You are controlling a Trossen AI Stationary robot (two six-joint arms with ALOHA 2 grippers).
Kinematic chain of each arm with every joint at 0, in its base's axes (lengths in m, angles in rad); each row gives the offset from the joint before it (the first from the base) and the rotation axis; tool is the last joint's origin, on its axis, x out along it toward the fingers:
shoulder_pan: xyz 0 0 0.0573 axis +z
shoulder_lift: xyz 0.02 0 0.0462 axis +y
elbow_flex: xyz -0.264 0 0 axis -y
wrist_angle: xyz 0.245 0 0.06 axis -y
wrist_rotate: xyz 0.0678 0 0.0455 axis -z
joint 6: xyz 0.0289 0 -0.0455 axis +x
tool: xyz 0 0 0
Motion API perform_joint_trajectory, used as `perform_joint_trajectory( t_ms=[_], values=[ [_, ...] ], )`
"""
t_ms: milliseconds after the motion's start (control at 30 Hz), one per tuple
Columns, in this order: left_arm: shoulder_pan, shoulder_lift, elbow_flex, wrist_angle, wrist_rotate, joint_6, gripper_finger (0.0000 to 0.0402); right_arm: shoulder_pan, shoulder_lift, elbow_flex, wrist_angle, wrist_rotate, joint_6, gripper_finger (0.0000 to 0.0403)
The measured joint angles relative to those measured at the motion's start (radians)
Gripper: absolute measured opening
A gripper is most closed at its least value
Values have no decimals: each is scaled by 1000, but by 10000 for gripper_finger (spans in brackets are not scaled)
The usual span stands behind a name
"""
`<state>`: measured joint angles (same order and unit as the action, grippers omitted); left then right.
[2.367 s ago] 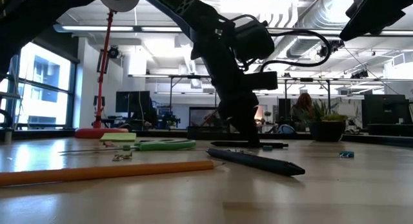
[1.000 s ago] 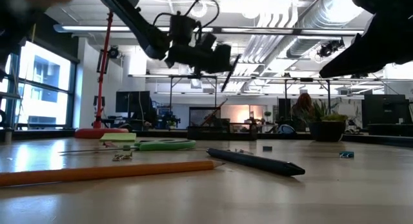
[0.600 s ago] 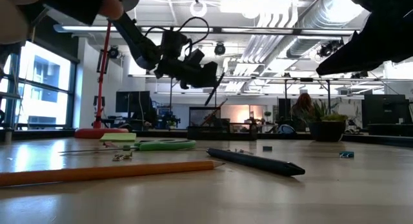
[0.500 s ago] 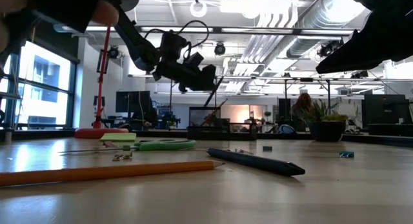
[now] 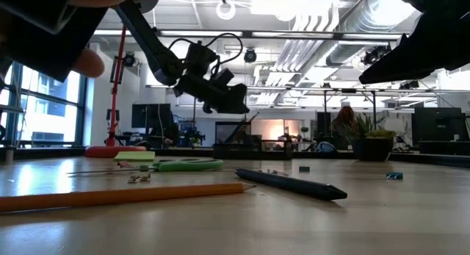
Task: Pick and place office supplies into organizer
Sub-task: Put the bottom right blue binder clip into the desk organizer
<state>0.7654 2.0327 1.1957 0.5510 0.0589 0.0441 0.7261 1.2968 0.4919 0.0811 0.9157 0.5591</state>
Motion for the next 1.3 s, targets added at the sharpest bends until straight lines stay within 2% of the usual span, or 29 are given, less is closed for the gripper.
perform_joint_trajectory(
  t_ms=[233,367,467,567,700,833,967,1133,1300],
  values=[
    [0,-13,0,-10,7,-20,154,0,0,0,0,-2,-2,112],
    [0,-67,1,-29,55,-38,157,-2,0,0,-1,-2,2,112],
    [-8,-131,1,-127,119,-52,150,-22,0,0,-9,-27,29,112],
    [-34,-209,2,-277,146,-38,138,-69,0,0,-45,-161,47,112],
    [-97,-296,2,-471,130,12,116,-144,0,-1,-118,-336,69,112],
    [-188,-337,2,-616,107,41,93,-193,0,7,-200,-462,62,112],
    [-281,-347,2,-734,105,75,72,-202,0,54,-336,-605,-37,112],
    [-390,-347,2,-855,63,80,49,-209,0,137,-473,-638,-213,113],
    [-487,-347,2,-959,-35,80,29,-261,0,186,-535,-693,-392,112]
  ],
)
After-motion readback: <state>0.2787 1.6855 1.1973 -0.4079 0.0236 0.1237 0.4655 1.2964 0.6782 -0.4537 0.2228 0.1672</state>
